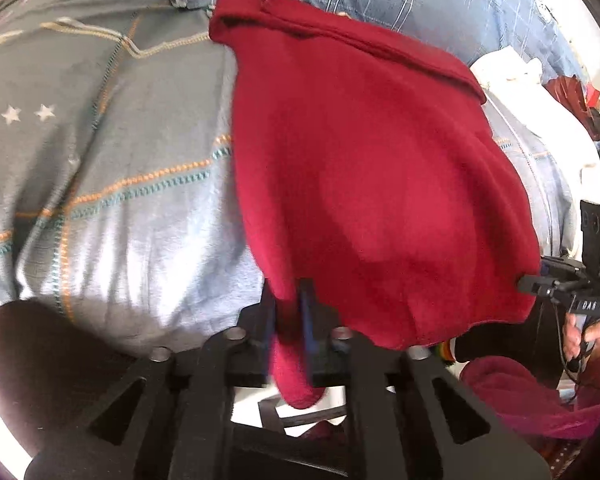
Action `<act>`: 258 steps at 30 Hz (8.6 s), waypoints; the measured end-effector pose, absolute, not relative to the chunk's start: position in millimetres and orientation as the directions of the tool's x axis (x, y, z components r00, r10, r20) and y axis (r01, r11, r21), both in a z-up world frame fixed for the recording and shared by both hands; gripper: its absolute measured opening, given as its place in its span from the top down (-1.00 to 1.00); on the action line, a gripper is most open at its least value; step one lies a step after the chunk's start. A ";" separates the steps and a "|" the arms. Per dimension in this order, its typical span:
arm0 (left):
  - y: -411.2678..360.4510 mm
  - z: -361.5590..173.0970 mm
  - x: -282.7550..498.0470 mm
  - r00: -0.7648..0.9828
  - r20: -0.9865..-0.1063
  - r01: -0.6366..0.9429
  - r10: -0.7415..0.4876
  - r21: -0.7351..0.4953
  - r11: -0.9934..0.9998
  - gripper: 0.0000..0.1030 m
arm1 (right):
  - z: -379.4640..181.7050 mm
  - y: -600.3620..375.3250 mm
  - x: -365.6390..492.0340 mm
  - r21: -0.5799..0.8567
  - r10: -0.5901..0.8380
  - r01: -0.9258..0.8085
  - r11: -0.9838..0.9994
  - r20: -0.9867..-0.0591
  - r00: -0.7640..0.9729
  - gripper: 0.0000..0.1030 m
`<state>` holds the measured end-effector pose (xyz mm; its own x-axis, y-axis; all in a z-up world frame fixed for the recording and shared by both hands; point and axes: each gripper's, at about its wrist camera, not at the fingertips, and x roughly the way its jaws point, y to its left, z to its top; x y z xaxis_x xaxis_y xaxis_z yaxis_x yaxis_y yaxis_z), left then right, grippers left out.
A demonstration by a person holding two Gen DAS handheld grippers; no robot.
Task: Fold small clothes
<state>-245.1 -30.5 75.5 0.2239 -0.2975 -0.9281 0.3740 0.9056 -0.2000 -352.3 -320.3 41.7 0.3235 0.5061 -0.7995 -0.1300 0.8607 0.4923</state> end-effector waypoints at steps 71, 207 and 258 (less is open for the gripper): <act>-84.7 108.6 16.4 0.482 -0.802 0.331 -0.352 -0.206 0.921 -0.05 | 71.3 -451.4 -10.0 0.336 0.113 0.254 0.907 -0.776 0.621 -0.06; -53.4 64.7 -11.0 0.505 -0.810 0.234 -0.298 -0.204 0.951 -0.28 | 46.8 -153.6 108.0 0.084 0.170 -0.230 0.970 -0.906 0.387 -0.52; -74.5 65.7 -3.2 0.444 -0.695 0.397 -0.566 -0.413 0.819 -0.13 | 50.0 -193.9 94.9 0.172 0.237 -0.188 0.967 -0.877 0.418 0.07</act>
